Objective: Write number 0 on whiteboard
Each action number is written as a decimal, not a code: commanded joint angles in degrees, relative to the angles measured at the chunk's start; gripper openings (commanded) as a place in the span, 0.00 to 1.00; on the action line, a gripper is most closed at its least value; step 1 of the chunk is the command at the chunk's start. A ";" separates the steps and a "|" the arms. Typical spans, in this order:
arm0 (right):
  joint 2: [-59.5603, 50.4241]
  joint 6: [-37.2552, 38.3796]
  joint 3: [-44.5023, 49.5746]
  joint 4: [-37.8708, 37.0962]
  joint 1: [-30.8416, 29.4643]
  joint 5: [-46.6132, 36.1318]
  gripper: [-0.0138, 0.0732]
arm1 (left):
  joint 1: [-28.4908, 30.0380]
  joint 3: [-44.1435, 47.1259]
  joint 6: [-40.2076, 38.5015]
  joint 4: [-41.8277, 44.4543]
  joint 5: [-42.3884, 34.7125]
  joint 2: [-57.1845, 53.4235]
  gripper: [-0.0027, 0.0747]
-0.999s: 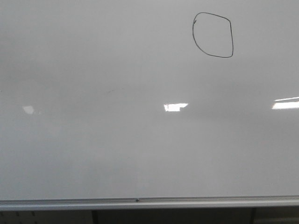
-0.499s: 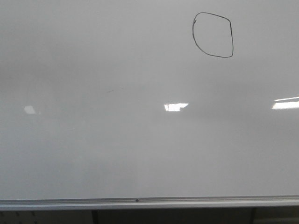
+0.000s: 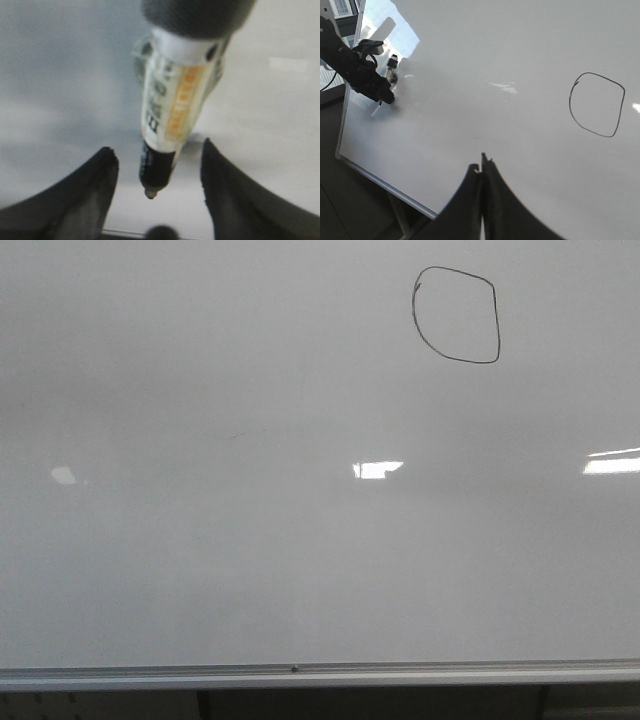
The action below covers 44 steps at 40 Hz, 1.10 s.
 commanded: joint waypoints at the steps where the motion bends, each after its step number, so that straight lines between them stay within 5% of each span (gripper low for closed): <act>1: 0.17 -0.63 -1.44 1.31 -0.14 -2.77 0.08 | -0.33 -1.79 -0.04 -0.36 -0.53 -2.61 0.78; 19: 0.17 -0.63 -1.44 1.31 -0.14 -2.77 0.08 | -4.30 6.71 -0.19 -2.35 0.23 -24.14 0.80; 25: 0.17 -0.63 -1.44 1.31 -0.14 -2.77 0.08 | -9.79 17.07 -0.26 -3.56 -5.48 -34.50 0.63; 38: 0.17 -0.63 -1.44 1.31 -0.14 -2.77 0.08 | -14.85 33.94 -0.26 -3.56 -9.43 -56.11 0.05; 44: 0.17 -0.63 -1.44 1.31 -0.14 -2.77 0.08 | -14.85 37.16 -0.26 -3.56 -8.06 -65.05 0.01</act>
